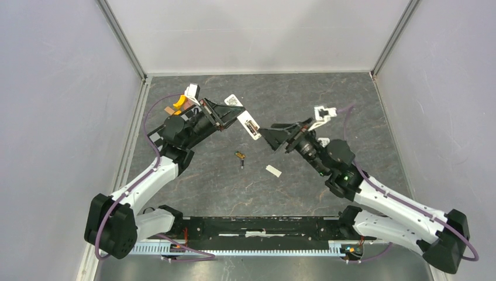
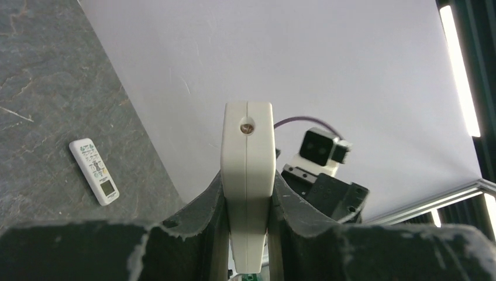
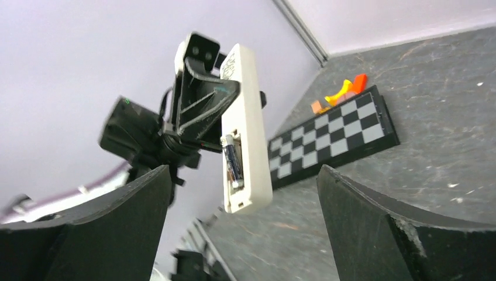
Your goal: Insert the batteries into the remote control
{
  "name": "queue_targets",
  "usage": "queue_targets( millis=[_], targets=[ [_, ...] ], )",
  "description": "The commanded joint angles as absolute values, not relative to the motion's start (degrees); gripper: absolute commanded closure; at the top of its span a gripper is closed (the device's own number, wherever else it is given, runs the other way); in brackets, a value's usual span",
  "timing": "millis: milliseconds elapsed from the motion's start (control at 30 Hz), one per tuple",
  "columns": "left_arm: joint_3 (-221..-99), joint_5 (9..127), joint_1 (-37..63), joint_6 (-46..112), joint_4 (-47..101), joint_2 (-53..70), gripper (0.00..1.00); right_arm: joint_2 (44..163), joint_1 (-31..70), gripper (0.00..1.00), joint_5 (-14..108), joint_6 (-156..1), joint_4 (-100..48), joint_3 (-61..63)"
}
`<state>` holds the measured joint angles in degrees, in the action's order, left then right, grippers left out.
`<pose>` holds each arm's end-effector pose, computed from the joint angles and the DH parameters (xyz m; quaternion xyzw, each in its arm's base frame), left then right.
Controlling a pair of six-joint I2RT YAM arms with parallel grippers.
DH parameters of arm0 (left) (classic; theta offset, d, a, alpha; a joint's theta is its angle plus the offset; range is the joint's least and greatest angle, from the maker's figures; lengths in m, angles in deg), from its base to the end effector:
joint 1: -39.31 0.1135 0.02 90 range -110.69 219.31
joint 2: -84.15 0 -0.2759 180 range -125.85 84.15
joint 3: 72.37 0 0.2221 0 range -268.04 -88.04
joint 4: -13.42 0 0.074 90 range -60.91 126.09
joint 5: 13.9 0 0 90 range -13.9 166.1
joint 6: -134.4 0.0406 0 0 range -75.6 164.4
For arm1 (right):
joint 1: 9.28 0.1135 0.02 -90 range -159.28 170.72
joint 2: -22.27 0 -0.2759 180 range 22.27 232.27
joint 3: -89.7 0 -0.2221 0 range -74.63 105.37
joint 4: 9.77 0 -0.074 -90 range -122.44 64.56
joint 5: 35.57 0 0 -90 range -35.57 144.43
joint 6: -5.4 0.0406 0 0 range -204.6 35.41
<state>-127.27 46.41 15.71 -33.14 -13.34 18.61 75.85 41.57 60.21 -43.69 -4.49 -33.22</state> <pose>0.2018 -0.1101 0.3540 -0.0810 0.6106 -0.6945 0.3718 0.1237 0.1455 0.3665 -0.0182 0.6510 0.5214 0.5514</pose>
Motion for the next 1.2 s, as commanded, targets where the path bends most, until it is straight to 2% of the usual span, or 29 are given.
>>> queue_targets(
  millis=[0,367,633,767,1033,1167],
  targets=[
    [-130.9,48.1,15.6,-31.2,-18.1,18.1,0.98,71.7,41.3,0.02,69.9,-23.6,5.8,-41.5],
    [-133.6,48.2,15.7,-31.7,-19.6,15.1,0.98,80.3,41.3,0.02,65.5,-13.3,12.6,-37.0],
    [-136.0,45.3,15.7,-31.4,-19.5,13.4,0.98,87.3,40.5,0.02,62.7,-12.6,12.6,-30.5],
    [-135.7,44.5,15.7,-30.8,-19.6,13.6,0.98,88.2,39.7,0.05,62.0,-11.8,14.3,-30.0],
    [-135.8,44.0,15.7,-29.2,-19.7,13.4,0.98,90.3,38.7,0.2,58.6,-10.8,11.1,-27.6],
    [-136.7,42.8,15.7,-29.0,-19.8,12.9,0.98,90.2,38.5,0.33,58.7,-11.1,11.6,-27.5]
  ],
)
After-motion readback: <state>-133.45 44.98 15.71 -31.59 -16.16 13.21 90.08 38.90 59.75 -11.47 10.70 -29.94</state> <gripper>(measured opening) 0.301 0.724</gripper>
